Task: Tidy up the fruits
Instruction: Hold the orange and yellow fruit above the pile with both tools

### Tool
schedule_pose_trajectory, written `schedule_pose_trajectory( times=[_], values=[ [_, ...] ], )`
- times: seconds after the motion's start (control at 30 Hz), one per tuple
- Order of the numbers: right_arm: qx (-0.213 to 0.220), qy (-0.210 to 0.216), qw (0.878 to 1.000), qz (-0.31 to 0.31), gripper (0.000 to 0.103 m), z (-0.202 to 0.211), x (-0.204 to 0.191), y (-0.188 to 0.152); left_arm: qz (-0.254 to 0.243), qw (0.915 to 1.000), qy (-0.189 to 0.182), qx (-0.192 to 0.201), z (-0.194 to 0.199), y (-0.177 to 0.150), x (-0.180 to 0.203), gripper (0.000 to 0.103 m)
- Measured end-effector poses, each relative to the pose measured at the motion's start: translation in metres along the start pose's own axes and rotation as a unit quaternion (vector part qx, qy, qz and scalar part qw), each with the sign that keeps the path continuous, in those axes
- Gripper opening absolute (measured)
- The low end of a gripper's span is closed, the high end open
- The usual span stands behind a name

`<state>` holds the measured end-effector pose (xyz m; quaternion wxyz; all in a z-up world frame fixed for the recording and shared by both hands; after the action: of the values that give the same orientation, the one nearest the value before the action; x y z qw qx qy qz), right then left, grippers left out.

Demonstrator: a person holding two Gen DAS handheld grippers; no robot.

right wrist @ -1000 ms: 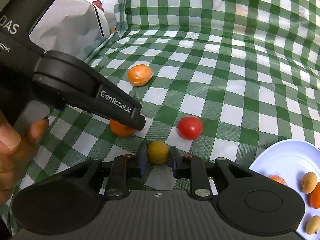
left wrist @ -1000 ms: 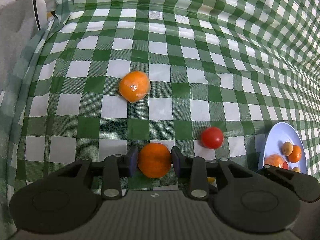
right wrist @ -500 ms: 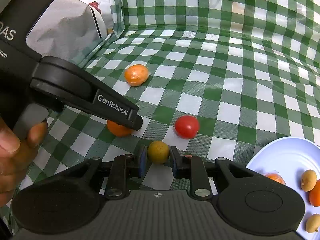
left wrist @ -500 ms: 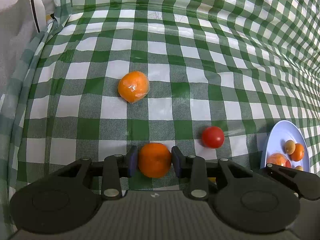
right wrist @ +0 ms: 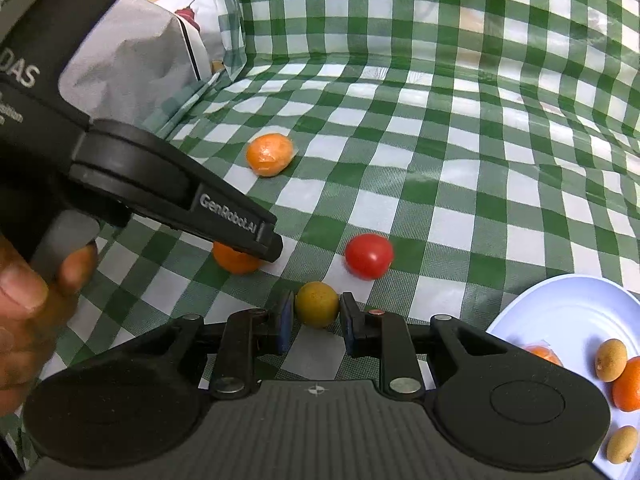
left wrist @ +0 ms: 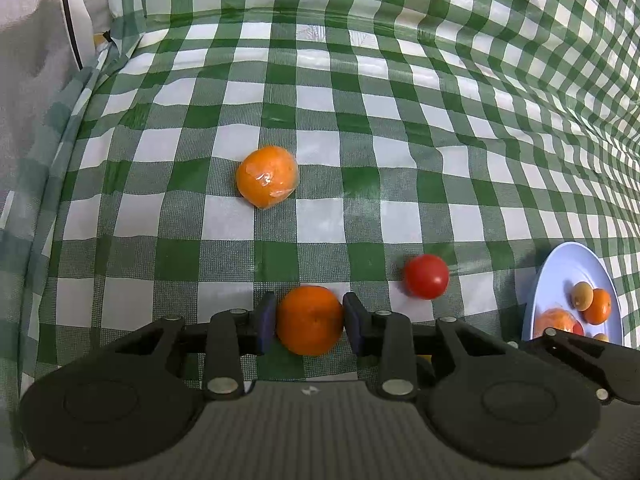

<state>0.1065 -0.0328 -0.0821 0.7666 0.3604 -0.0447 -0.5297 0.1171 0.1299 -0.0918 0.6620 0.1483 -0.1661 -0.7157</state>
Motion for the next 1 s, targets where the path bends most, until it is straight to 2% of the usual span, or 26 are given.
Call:
schedule_pose_trajectory(
  times=[0.4, 0.7, 1.0],
  values=[
    [0.029, -0.030, 0.999, -0.007, 0.026, 0.036, 0.016, 0.003, -0.006, 0.9996, 0.005, 0.026, 0.019, 0.004, 0.009, 0.039],
    [0.044, -0.055, 0.997, -0.011, 0.026, 0.058, 0.030, 0.002, -0.024, 0.9980, 0.024, 0.054, 0.034, 0.011, 0.023, 0.039],
    [0.063, -0.085, 0.994, -0.032, 0.026, 0.079, 0.055, -0.001, -0.034, 0.9956, 0.028, 0.083, 0.050, 0.016, 0.037, 0.039]
  ],
)
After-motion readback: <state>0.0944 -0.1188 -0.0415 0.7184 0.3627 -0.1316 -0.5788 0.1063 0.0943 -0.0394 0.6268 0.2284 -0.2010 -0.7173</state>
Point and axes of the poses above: each gripper's, at about its wrist camera, not at the fingertips, and z roughly against the way its jaws point, x to its right, y to its top, the point moved 4 cm from there along -z, roughly the way its jaws point, and after that the axes turned 13 degrees about -z, right-handed, at the moved point
